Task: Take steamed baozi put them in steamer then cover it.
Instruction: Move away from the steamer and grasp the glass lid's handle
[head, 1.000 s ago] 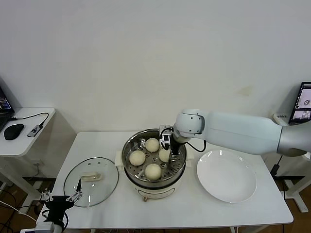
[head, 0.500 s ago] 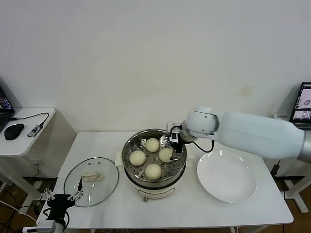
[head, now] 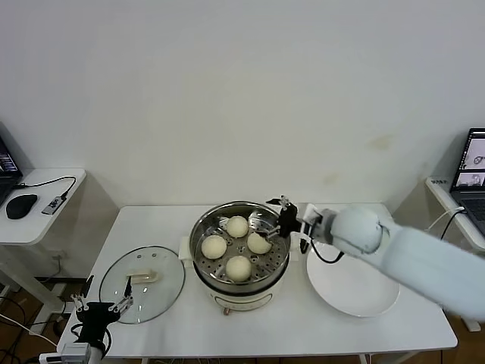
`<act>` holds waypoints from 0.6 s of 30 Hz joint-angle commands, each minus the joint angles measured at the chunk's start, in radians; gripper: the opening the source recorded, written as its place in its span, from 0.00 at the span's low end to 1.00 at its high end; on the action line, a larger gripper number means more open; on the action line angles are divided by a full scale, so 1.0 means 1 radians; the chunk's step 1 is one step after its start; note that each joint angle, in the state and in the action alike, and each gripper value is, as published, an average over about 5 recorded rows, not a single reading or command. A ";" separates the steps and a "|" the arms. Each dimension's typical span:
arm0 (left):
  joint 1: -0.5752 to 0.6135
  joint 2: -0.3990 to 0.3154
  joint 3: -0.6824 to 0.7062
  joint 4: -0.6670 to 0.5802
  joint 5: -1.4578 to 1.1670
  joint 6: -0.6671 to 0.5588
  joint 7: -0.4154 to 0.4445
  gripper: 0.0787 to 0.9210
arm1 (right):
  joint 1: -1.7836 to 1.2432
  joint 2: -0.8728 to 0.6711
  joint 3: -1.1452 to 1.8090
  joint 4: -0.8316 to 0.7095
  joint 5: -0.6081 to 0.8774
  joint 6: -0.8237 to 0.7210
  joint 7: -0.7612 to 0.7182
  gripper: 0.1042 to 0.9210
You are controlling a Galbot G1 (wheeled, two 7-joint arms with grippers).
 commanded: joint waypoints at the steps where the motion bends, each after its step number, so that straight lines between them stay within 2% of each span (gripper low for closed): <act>1: 0.001 -0.001 0.010 0.000 0.013 -0.006 -0.003 0.88 | -0.857 0.208 0.920 0.022 -0.252 0.404 0.076 0.88; 5: -0.005 -0.011 0.031 0.007 0.034 -0.004 -0.015 0.88 | -0.977 0.356 1.072 0.028 -0.290 0.487 0.009 0.88; 9: -0.005 -0.015 0.060 0.002 0.083 0.012 -0.030 0.88 | -1.072 0.510 1.235 0.080 -0.273 0.484 -0.033 0.88; 13: -0.030 -0.013 0.066 0.022 0.182 0.015 -0.052 0.88 | -1.159 0.597 1.356 0.128 -0.281 0.495 -0.071 0.88; 18: -0.046 0.013 0.060 0.110 0.429 -0.034 -0.141 0.88 | -1.273 0.667 1.439 0.148 -0.316 0.498 -0.087 0.88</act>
